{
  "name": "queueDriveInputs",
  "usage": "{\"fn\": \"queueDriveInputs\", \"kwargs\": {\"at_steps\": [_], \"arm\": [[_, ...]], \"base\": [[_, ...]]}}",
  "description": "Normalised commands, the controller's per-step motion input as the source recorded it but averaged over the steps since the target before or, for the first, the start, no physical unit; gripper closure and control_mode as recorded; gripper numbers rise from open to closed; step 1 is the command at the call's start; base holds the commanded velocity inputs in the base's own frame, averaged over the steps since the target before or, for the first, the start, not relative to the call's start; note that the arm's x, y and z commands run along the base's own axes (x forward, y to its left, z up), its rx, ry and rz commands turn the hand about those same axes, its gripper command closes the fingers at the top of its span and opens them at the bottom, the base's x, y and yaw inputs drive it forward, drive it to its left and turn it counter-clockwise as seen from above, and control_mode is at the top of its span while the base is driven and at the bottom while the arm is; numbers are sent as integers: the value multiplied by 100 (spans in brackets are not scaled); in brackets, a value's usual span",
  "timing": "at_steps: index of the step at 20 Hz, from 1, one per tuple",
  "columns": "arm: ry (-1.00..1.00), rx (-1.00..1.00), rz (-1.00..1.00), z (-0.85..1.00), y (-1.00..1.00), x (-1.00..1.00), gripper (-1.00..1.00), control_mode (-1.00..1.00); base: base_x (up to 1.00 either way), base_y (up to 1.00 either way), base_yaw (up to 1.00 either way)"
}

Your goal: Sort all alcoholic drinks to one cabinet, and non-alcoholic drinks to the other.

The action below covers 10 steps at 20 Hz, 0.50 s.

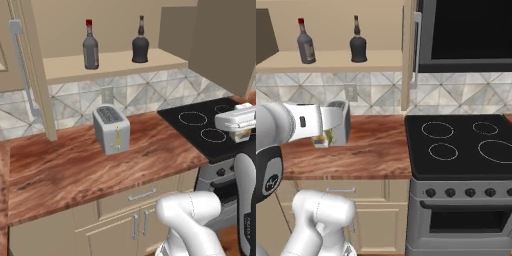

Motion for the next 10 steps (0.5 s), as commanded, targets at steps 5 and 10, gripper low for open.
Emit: {"fn": "queueDriveInputs", "kwargs": {"at_steps": [5,10], "arm": [[0,0,0,0,0,0,100,100],[0,0,0,0,0,0,100,100]], "base": [[-49,-10,-1],[-41,-28,-1]]}}
